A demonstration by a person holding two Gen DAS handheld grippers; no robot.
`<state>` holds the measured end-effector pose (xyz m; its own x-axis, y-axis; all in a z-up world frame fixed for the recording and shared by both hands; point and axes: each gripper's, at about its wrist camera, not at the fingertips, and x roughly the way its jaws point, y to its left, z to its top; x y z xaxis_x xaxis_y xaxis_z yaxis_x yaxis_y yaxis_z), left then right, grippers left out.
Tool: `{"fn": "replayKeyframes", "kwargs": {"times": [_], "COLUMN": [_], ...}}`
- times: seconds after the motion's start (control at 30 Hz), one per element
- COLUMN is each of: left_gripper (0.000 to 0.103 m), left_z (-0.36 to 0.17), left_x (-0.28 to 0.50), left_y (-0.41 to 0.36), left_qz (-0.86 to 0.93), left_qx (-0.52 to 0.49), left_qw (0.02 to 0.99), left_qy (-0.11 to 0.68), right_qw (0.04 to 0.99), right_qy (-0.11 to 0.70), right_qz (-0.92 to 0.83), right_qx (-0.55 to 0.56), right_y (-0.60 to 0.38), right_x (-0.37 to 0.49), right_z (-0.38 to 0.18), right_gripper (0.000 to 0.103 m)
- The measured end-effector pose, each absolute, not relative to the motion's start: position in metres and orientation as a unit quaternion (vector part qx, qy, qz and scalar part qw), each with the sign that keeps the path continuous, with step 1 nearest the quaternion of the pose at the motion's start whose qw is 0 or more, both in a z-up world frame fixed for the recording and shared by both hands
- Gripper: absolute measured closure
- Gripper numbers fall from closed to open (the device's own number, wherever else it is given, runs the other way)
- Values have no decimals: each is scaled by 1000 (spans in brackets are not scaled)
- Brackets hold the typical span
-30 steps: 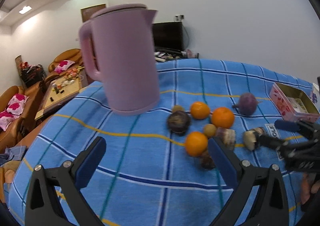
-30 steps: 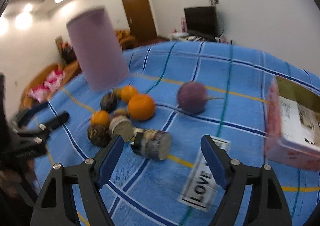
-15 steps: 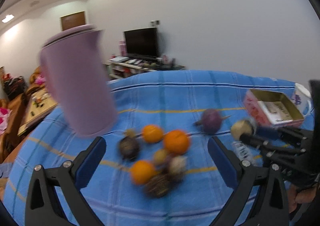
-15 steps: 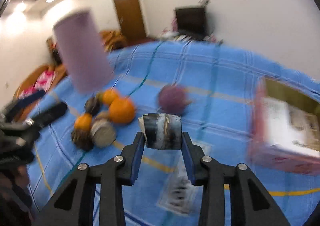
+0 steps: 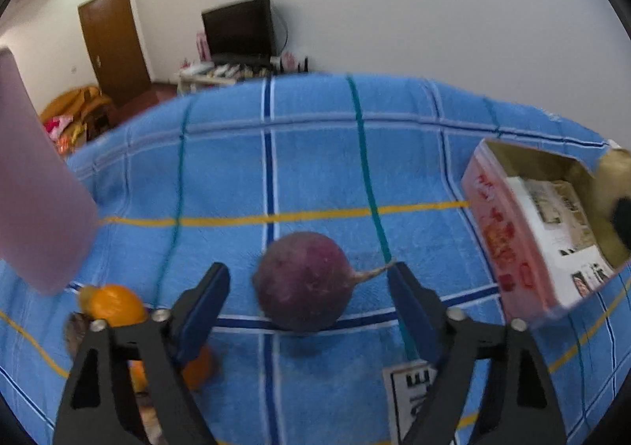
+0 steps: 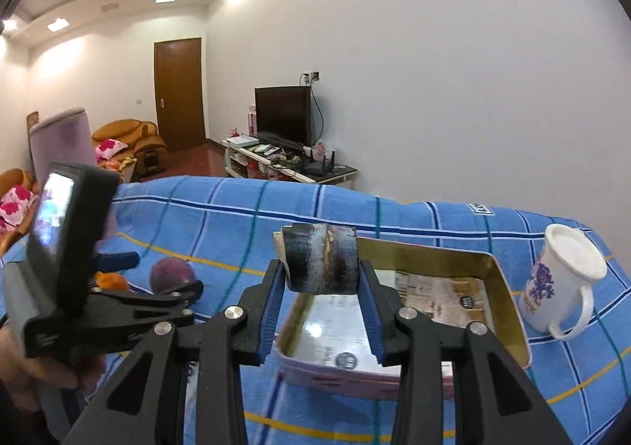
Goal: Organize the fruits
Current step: 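Grasp the paper-wrapped tuber piece with the right gripper while the left gripper grasps the purple radish, then carry the tuber piece with the right gripper into the pink tin while the left gripper lowers the radish in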
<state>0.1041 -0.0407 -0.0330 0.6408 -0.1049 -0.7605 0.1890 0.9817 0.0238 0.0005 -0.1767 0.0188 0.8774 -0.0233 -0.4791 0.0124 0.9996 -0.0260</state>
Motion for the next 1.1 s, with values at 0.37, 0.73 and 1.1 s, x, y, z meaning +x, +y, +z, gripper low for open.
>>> {"fn": "replayKeyframes", "kwargs": {"times": [0.37,0.73,1.1], "left_gripper": [50,50,50], "left_z": [-39,-8,22], "left_x": [106,57,45], "left_y": [-37,-45,-101], "left_qz": [-78,-66,-121], "left_qx": [22,29,52], "left_qw": [907,943,950], "left_qy": [413,326,284], "right_qw": [964,970,969], "right_qy": [263,239,228], "right_qz": [-12,-24,-98], "right_qx": [25,29,-12], "right_y": [-196,-205,-253], "right_x": [3,-4,-11], "right_z": [17,25,27], "right_gripper": [64,64,64]}}
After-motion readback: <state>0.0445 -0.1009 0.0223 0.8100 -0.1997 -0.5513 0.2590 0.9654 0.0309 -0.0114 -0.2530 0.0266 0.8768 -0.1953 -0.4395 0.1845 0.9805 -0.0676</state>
